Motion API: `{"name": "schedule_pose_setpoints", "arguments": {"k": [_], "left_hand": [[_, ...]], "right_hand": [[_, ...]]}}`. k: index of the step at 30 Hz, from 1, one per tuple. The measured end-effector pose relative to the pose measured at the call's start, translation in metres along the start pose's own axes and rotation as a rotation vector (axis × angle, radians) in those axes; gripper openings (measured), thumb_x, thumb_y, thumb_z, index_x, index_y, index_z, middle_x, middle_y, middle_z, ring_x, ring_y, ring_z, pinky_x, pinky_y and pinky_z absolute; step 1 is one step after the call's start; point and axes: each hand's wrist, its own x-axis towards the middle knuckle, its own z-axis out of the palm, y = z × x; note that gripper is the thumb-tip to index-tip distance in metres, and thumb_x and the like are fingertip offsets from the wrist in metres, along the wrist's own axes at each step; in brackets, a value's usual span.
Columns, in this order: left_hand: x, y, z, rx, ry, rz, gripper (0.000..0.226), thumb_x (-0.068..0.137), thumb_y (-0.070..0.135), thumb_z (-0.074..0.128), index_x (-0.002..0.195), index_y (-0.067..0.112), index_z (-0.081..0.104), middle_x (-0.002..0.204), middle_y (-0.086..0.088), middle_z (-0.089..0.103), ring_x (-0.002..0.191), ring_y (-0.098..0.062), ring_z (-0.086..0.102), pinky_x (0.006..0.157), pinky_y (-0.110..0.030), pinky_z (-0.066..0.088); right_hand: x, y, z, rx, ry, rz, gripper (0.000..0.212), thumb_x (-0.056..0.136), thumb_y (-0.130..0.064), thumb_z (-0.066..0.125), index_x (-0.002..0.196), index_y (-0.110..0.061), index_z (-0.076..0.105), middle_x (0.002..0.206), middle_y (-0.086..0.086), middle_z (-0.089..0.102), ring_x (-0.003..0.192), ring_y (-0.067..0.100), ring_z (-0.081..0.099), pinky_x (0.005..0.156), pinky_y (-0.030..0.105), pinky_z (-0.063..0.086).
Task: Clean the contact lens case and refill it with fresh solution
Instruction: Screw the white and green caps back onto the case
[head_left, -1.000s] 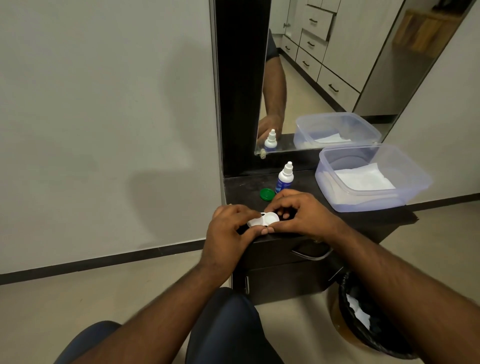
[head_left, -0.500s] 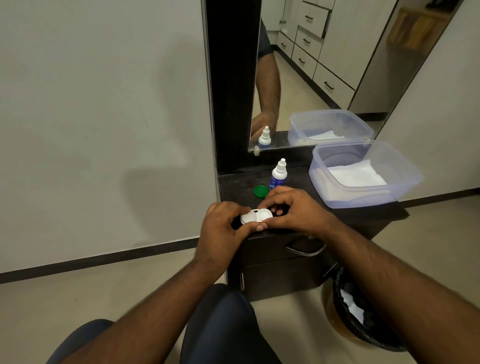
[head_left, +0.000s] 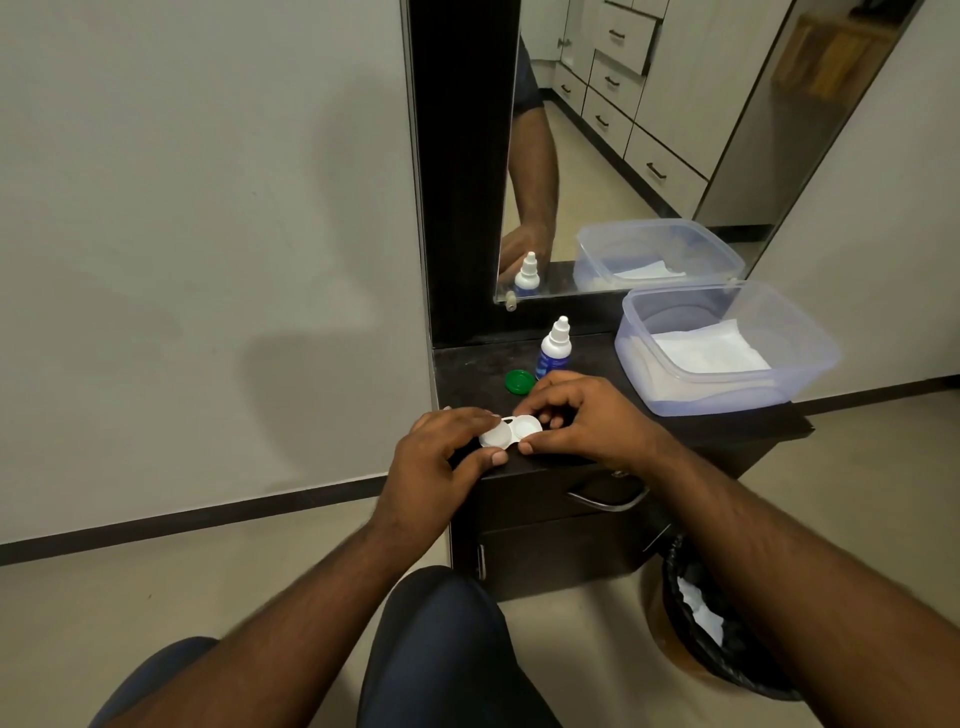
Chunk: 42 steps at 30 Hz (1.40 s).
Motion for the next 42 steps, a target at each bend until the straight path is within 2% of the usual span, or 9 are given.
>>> {"name": "schedule_pose_setpoints", "arguments": {"k": [5,13,17,20,24,27,31,36,42], "left_hand": [[-0.002,0.005,0.003,-0.025,0.055,-0.053,0.029,0.077,0.021,0.077,0.105,0.017,0.072,0.107,0.003,0.07,0.1,-0.007,0.059,0.087,-0.022,0.049],[-0.005,0.001,0.003,-0.021,0.113,-0.028,0.029,0.085,0.004,0.067,0.112,0.014,0.069,0.114,0.001,0.068,0.107,0.0,0.053,0.096,-0.008,0.041],[-0.005,0.001,0.001,-0.001,0.103,-0.023,0.047,0.08,-0.016,0.053,0.113,0.013,0.068,0.114,-0.002,0.067,0.108,0.003,0.05,0.095,-0.003,0.037],[-0.002,0.008,0.003,-0.022,0.118,-0.072,0.028,0.092,0.007,0.057,0.117,0.015,0.065,0.115,0.001,0.066,0.103,0.004,0.051,0.091,-0.004,0.038],[0.003,0.011,0.01,0.04,0.052,-0.084,0.041,0.077,0.044,0.072,0.109,0.018,0.064,0.101,0.01,0.06,0.092,-0.005,0.053,0.08,-0.018,0.046],[0.004,0.006,0.011,0.11,0.049,-0.027,0.024,0.081,0.029,0.073,0.1,0.016,0.067,0.099,0.004,0.064,0.091,-0.011,0.056,0.08,-0.023,0.047],[0.002,0.003,0.005,0.128,-0.009,0.025,0.025,0.086,0.015,0.068,0.11,0.015,0.069,0.114,0.0,0.067,0.106,-0.015,0.058,0.091,-0.014,0.033],[0.008,0.01,0.0,0.027,0.005,-0.008,0.041,0.08,0.034,0.073,0.116,0.018,0.063,0.116,0.006,0.055,0.102,-0.003,0.052,0.085,-0.013,0.044],[0.016,0.008,0.006,0.167,-0.028,-0.062,0.037,0.08,0.035,0.073,0.111,0.016,0.068,0.106,-0.002,0.067,0.096,-0.015,0.055,0.082,-0.026,0.045]], "right_hand": [[-0.002,0.0,0.001,0.006,0.009,0.006,0.031,0.069,-0.021,0.083,0.098,-0.022,0.073,0.097,-0.008,0.062,0.085,0.012,0.059,0.073,0.02,0.052],[0.0,-0.004,0.0,0.032,0.016,0.027,0.031,0.069,-0.021,0.083,0.098,-0.021,0.074,0.096,-0.009,0.062,0.082,0.009,0.059,0.07,0.015,0.051],[-0.001,-0.003,0.0,0.034,0.016,0.034,0.031,0.069,-0.021,0.083,0.098,-0.021,0.073,0.097,-0.008,0.062,0.082,0.01,0.059,0.07,0.016,0.051],[-0.001,-0.002,0.001,0.026,0.022,0.024,0.031,0.069,-0.021,0.083,0.098,-0.021,0.073,0.097,-0.007,0.062,0.082,0.01,0.06,0.07,0.018,0.051],[-0.001,-0.002,0.001,0.015,0.029,0.018,0.029,0.07,-0.022,0.082,0.098,-0.021,0.074,0.097,-0.006,0.062,0.084,0.011,0.06,0.072,0.02,0.052],[-0.001,-0.001,0.002,0.013,0.029,0.022,0.031,0.069,-0.023,0.083,0.098,-0.022,0.073,0.096,-0.008,0.062,0.082,0.01,0.059,0.069,0.017,0.049],[0.0,-0.001,0.003,0.013,0.03,0.033,0.032,0.069,-0.023,0.083,0.099,-0.022,0.073,0.096,-0.009,0.061,0.08,0.01,0.059,0.068,0.016,0.049],[0.0,-0.002,0.002,-0.014,0.033,0.028,0.029,0.071,-0.024,0.081,0.099,-0.023,0.073,0.095,-0.01,0.061,0.082,0.006,0.059,0.068,0.015,0.048],[0.0,-0.002,0.003,-0.01,0.033,0.028,0.031,0.07,-0.023,0.082,0.1,-0.022,0.073,0.095,-0.011,0.061,0.083,0.005,0.059,0.07,0.013,0.048]]}}
